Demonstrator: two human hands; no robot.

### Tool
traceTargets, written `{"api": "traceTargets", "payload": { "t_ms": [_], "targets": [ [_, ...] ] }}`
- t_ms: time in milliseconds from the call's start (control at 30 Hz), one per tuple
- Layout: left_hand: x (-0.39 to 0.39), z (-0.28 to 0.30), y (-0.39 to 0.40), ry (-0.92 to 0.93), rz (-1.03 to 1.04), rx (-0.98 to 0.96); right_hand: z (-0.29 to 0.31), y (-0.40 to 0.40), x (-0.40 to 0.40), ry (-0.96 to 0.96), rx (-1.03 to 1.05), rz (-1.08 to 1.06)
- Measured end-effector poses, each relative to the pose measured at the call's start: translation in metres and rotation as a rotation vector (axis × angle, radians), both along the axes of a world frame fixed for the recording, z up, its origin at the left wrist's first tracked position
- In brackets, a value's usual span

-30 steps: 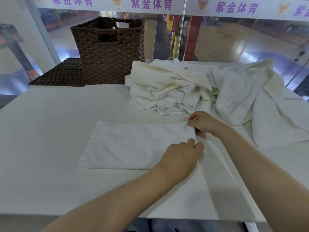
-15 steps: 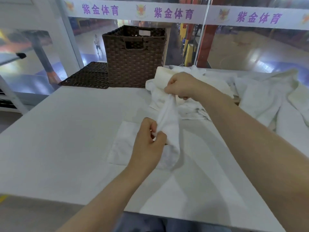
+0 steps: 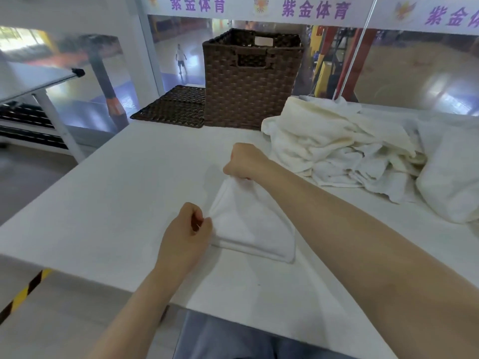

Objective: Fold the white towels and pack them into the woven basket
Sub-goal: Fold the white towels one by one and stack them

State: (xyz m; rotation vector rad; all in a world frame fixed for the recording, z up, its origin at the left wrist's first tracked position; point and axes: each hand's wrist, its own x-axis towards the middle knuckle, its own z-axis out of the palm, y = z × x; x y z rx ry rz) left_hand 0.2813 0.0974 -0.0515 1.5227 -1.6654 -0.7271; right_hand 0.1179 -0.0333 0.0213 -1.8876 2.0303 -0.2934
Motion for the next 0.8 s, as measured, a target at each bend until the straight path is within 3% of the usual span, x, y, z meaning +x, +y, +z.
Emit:
{"api": "traceTargets", "payload": {
  "t_ms": [300,500,667,800],
  "targets": [
    [0.005,-0.013,-0.002,-0.275,-0.031,-0.068,-0.04,0.01,0.009,-0.03,-0.005,0.041],
    [0.005,-0.015,-0.007,-0.314,-0.09,-0.102,-0.031,0.039,-0.019,-0.349,0.0,0.151],
    [-0.006,0.0,-0.011,-0.339,-0.177,-0.267,-0.036,0.088,-0.058,-0.389,-0.228,0.153],
    [-0.029,0.006,-0.023,-0.454,-0.338,-0.28,-0.059,0.124,-0.078,-0.344,-0.362,0.068]
  ]
}}
